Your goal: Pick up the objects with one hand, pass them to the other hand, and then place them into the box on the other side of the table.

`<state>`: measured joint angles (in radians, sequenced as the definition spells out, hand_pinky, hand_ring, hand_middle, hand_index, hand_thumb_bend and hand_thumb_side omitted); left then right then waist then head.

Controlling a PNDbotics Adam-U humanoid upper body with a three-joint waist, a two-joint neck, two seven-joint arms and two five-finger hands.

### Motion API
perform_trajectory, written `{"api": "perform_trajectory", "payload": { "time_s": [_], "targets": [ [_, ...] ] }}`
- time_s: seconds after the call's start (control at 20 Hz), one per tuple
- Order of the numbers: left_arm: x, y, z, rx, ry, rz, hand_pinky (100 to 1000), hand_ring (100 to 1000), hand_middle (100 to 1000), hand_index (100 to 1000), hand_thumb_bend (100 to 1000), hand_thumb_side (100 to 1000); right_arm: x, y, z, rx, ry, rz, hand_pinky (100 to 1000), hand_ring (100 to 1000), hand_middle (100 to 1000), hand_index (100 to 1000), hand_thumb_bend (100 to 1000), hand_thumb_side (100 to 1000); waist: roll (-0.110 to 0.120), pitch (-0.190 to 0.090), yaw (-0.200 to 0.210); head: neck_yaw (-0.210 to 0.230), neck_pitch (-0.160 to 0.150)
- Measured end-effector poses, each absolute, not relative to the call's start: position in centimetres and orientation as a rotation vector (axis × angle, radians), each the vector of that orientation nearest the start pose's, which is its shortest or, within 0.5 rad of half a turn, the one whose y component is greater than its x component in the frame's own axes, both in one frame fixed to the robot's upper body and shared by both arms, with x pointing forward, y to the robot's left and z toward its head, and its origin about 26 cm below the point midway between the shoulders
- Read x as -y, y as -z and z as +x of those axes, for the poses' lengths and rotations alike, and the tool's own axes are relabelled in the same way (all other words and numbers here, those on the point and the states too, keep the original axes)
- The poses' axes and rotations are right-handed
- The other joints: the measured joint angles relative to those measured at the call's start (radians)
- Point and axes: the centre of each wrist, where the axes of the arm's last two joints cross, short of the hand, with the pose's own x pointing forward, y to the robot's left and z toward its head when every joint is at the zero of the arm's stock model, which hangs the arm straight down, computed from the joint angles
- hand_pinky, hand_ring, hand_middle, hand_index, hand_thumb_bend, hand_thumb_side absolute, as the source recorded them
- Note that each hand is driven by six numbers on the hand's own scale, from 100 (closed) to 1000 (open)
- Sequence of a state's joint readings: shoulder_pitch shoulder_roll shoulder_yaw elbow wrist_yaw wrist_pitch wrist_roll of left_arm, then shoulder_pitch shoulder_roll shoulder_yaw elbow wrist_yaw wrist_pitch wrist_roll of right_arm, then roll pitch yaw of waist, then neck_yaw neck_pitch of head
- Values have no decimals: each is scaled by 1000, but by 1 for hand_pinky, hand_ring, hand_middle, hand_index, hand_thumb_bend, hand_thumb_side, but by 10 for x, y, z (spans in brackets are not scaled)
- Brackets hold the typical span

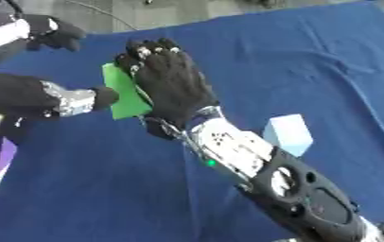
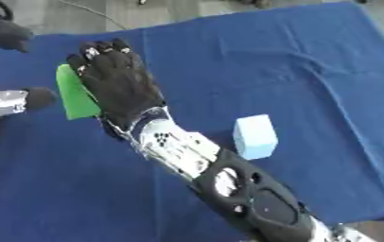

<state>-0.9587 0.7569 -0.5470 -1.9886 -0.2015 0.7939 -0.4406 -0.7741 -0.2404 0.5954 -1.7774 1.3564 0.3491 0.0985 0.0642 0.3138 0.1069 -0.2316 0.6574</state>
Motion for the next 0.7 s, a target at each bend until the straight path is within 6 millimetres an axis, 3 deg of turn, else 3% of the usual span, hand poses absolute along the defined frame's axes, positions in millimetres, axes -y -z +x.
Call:
{"api": "perform_trajectory", "payload": {
  "time_s": [0.4,0.7],
  "targets": [
    [-153,-323,302,1547,1394,622,1000,953,815,926,606,546,58,-218,313,-2612,1381,1694,758,639,591,723,100,100,8,-5,2,-1,0],
    [-155,-318,315,1500,1366,644,1000,955,824,939,614,542,55,-212,314,-2674,1291,1658,712,633,591,733,100,100,11,-5,1,0,-8]
  ]
}}
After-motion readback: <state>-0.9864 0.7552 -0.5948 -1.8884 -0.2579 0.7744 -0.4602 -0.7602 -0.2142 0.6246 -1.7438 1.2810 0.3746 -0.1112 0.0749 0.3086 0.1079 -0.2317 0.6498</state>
